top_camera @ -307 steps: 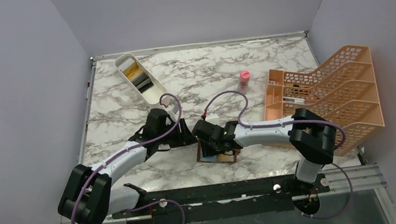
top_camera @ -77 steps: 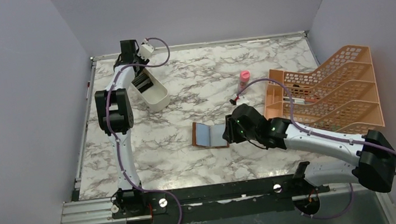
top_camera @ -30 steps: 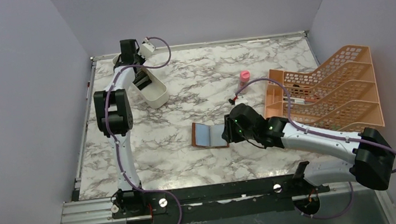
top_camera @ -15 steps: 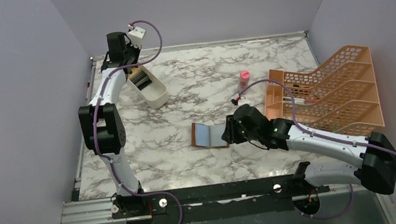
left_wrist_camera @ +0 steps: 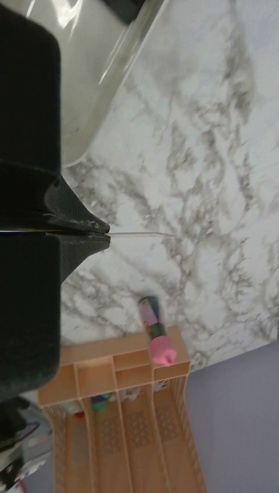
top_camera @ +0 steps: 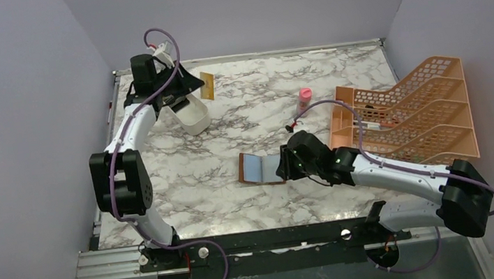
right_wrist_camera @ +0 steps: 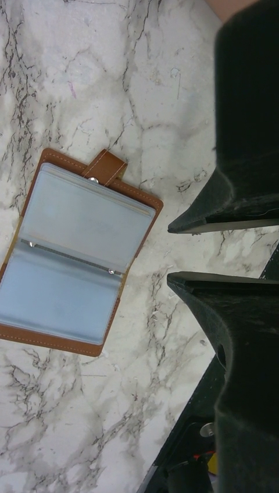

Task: Put the credit cards into the card holder
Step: Pick up the credit card from the storage box, then insert the credit card into the card holder.

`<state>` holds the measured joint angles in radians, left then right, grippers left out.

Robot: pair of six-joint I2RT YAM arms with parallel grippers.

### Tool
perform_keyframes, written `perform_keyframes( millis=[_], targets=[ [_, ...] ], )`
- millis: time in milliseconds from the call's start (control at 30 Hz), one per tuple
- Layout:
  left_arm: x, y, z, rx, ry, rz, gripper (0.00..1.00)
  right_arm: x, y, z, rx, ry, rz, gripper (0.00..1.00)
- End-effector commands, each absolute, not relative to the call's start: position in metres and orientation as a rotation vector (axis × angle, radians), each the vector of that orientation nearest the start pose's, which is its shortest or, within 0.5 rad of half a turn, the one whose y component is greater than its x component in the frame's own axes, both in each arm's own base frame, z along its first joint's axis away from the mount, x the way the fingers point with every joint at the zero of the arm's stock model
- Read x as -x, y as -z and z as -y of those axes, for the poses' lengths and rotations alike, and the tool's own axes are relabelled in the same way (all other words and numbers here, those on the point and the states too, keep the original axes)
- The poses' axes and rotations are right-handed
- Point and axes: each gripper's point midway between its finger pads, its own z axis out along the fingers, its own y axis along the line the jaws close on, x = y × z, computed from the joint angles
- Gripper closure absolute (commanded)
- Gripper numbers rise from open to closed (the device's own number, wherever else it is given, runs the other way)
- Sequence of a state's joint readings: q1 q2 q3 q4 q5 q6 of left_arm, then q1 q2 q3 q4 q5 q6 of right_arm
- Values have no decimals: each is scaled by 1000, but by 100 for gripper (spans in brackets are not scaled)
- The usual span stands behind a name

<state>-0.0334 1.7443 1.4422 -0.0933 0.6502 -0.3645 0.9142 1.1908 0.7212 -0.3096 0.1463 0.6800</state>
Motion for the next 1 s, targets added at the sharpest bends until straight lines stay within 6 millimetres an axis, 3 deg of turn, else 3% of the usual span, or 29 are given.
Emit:
perform_keyframes(
  millis=[0, 300, 400, 733, 967],
  targets=[
    [-428, -254, 173, -59, 1230, -1988, 100, -211, -92, -254, 169, -557, -2402, 65],
    [-334, -191, 237, -28, 1438, -2089, 100, -234, -70, -239, 114, -494, -2440, 68],
    [-313, -175, 254, -57, 1470, -2126, 100, -239, -66, -237, 105, -491, -2448, 68],
    [-283, -118, 272, -14, 1470, -2243, 100, -246, -41, -240, 109, -474, -2488, 70],
    [-270, -81, 275, 39, 1441, -2322, 100, -244, -19, -230, 80, -414, -2537, 71]
  ],
)
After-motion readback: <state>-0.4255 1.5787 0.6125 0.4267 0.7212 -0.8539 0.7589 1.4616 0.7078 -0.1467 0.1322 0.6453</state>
